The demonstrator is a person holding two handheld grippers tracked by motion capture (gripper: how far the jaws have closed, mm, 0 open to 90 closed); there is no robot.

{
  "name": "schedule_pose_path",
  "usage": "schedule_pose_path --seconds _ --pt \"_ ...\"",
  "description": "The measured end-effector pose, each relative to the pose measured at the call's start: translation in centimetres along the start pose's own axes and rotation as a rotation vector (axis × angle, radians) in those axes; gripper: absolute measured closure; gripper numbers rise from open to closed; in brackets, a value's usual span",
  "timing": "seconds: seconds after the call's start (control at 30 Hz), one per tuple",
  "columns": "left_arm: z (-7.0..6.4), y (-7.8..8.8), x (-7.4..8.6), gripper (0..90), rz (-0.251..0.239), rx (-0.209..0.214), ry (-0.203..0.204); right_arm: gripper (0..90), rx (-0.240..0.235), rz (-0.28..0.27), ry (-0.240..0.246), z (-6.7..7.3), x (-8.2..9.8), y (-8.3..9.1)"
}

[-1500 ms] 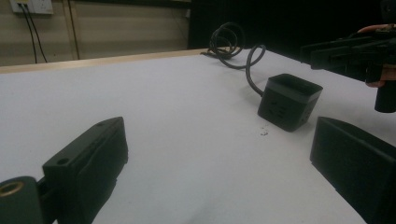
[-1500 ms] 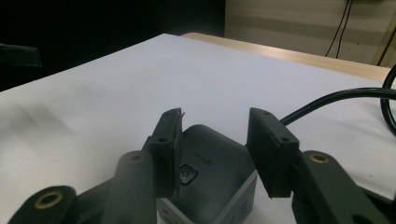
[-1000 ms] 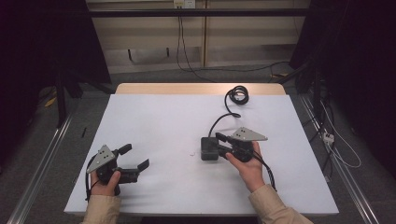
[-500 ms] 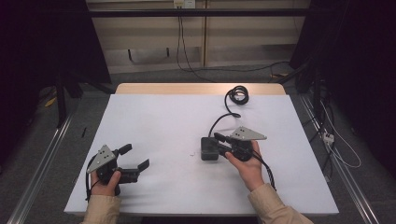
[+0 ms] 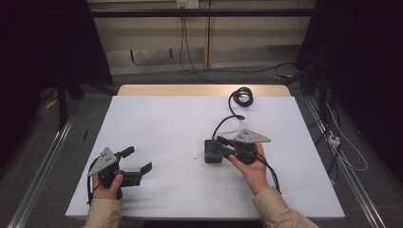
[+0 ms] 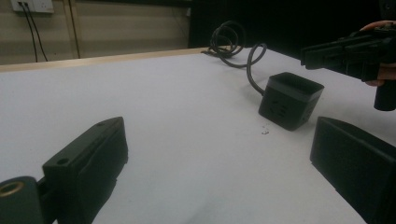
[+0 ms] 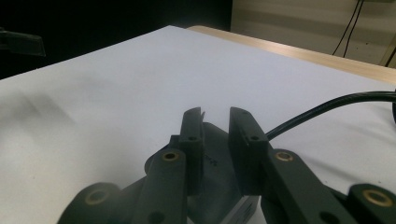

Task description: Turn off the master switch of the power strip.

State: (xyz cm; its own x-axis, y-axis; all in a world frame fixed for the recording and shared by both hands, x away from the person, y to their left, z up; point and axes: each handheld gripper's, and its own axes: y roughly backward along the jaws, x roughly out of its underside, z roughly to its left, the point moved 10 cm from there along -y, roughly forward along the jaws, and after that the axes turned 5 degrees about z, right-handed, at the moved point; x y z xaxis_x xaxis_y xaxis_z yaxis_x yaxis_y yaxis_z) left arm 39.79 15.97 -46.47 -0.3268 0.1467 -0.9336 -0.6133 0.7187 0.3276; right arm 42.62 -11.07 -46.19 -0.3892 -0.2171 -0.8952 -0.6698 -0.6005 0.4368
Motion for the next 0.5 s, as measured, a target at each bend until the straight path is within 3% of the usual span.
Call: schedule_pose_path --seconds 0.5 --pt "0.0 0.0 0.0 3.8 0.0 0.001 0.001 81.5 -0.013 0.024 0.01 0.31 0.41 -0.25"
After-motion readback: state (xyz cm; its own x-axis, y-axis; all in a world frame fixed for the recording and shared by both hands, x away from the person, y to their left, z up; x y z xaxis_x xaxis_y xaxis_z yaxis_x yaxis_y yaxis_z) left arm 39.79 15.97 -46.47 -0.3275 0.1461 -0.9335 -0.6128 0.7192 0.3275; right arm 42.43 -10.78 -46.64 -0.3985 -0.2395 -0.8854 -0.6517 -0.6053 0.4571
